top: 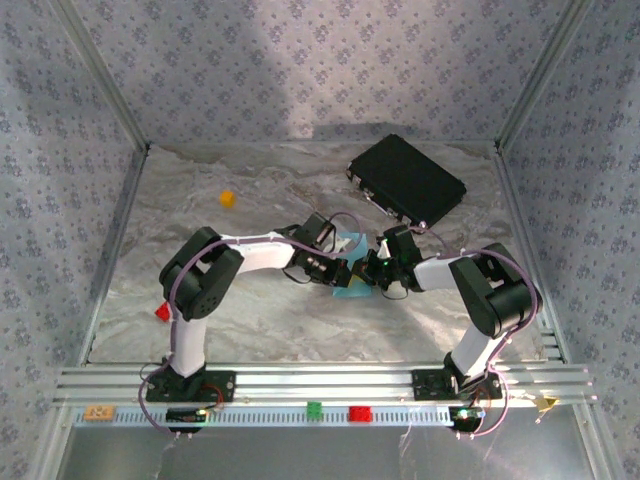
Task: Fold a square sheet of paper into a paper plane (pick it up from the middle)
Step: Fold the triangle a second time at the center of the table.
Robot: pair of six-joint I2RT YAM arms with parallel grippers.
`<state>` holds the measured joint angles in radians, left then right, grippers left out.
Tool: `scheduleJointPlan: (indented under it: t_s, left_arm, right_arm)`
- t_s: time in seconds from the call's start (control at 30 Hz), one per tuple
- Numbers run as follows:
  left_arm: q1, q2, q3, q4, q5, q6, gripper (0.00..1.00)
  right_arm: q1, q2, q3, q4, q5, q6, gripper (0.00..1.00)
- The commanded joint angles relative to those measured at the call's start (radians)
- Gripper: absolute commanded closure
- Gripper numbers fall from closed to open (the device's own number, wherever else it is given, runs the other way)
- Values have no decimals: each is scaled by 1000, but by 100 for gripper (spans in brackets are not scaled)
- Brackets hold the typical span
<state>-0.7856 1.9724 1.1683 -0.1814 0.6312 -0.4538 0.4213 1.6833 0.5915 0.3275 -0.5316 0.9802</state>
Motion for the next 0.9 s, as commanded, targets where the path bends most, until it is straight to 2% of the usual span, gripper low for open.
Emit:
scheduleJointPlan:
  t_s: [0.0,0.87]
  left_arm:
    - [-3,22,8,-41,-5,22,95]
    - [-2,-56,-141,-46,8,-11,94]
  right_arm:
    - [-11,8,-24,-91,53,-5,98]
    - [-18,14,-20,-102,53,-12,98]
